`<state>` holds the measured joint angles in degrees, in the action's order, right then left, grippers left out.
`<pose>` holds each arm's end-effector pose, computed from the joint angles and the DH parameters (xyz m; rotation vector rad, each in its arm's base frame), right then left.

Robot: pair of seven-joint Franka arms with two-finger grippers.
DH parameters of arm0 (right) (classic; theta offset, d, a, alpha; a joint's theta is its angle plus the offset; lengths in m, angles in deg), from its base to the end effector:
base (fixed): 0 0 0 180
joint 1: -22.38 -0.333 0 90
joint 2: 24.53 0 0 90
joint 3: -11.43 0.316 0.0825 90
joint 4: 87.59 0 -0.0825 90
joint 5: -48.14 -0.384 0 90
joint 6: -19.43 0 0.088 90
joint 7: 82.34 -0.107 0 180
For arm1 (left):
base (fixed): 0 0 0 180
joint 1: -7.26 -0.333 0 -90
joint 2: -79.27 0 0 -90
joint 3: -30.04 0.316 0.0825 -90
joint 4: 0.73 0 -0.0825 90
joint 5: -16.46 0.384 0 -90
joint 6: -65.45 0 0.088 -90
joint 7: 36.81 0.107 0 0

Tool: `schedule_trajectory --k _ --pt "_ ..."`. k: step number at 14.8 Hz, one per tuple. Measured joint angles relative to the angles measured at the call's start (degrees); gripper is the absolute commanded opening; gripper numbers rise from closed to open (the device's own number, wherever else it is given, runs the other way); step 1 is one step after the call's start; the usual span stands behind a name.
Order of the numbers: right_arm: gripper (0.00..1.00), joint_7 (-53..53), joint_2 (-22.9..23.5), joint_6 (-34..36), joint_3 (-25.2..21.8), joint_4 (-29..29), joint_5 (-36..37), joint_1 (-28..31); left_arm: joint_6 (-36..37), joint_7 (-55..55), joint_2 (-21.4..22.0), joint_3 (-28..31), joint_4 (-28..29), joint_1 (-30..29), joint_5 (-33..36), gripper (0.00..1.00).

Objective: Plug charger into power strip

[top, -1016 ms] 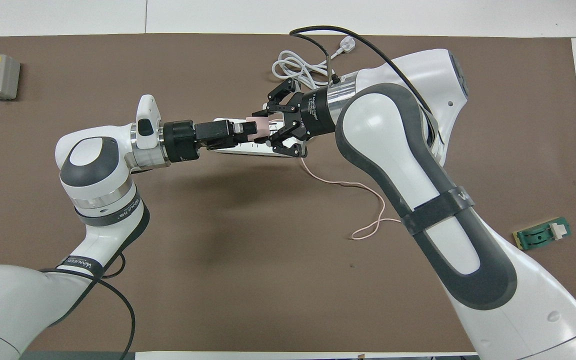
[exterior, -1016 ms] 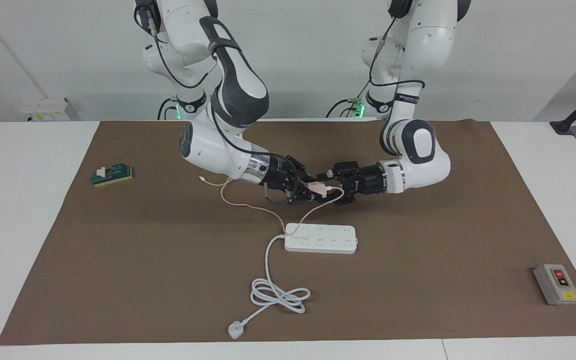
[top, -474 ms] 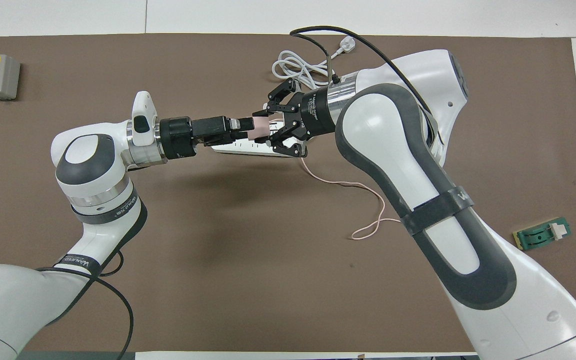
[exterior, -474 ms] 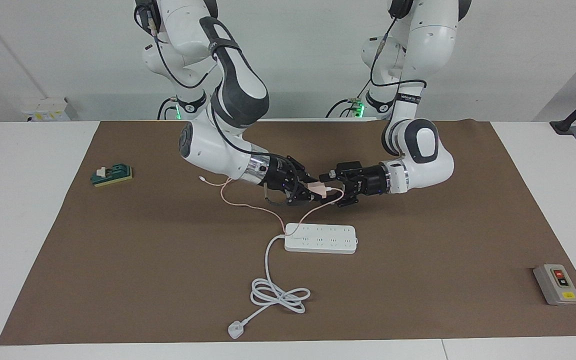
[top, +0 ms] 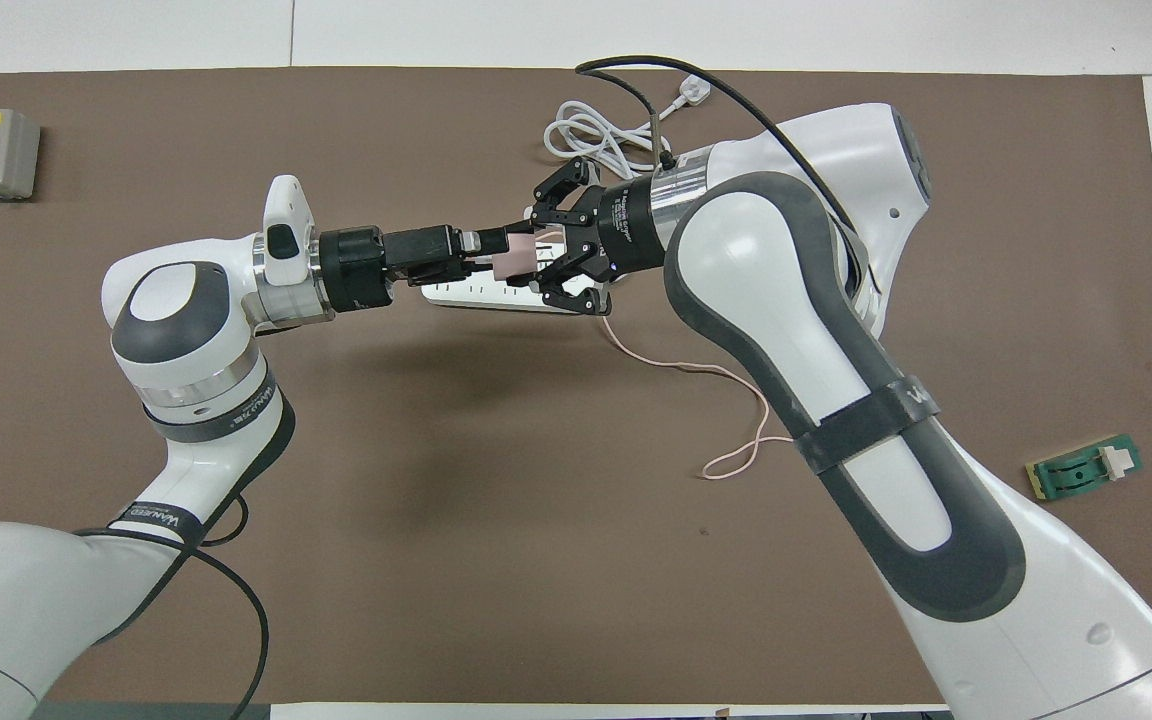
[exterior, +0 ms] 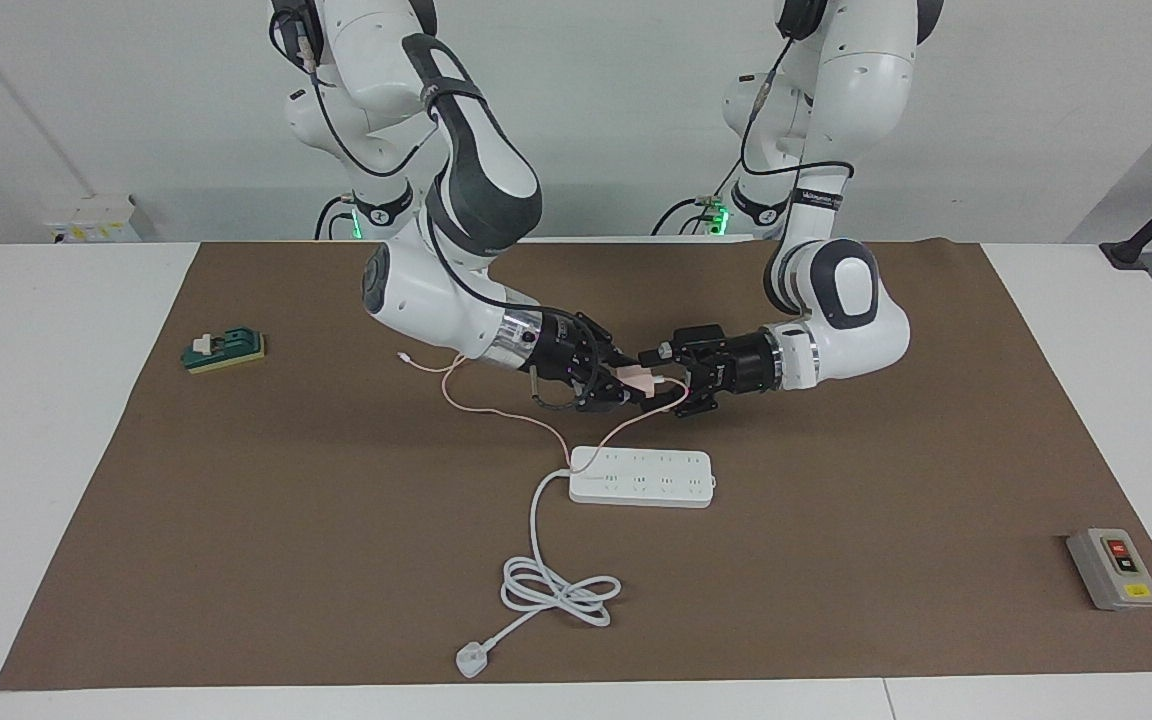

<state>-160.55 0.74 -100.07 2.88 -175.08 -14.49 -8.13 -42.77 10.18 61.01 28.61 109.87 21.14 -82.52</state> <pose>0.6307 0.3201 0.4399 -1.7363 1.5820 0.7906 0.5853 -0.2351 0.3668 1.6460 -0.0412 0.1576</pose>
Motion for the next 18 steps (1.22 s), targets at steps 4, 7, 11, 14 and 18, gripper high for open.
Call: schedule_trajectory --k 4,7,11,14,18 --pt "0.00 0.00 0.00 -0.04 0.00 -0.07 0.00 0.00 0.00 0.04 -0.28 0.00 -0.02 0.00 0.00 0.91" --pt "0.00 0.00 0.00 -0.12 0.00 -0.08 0.00 0.00 0.00 0.20 -0.40 0.08 -0.13 -0.12 0.00 0.81" --pt "0.00 0.00 0.00 -0.14 0.00 -0.08 0.00 0.00 0.01 0.28 -0.40 0.21 -0.18 -0.43 0.00 0.60" --pt "0.00 0.00 0.00 -0.15 0.00 -0.08 0.00 0.00 0.01 0.32 -0.41 0.21 -0.18 -0.46 0.00 0.48" --pt "0.00 0.00 0.00 -0.16 0.00 -0.09 0.00 0.00 0.02 0.36 -0.41 0.21 -0.20 -0.58 0.00 0.43"
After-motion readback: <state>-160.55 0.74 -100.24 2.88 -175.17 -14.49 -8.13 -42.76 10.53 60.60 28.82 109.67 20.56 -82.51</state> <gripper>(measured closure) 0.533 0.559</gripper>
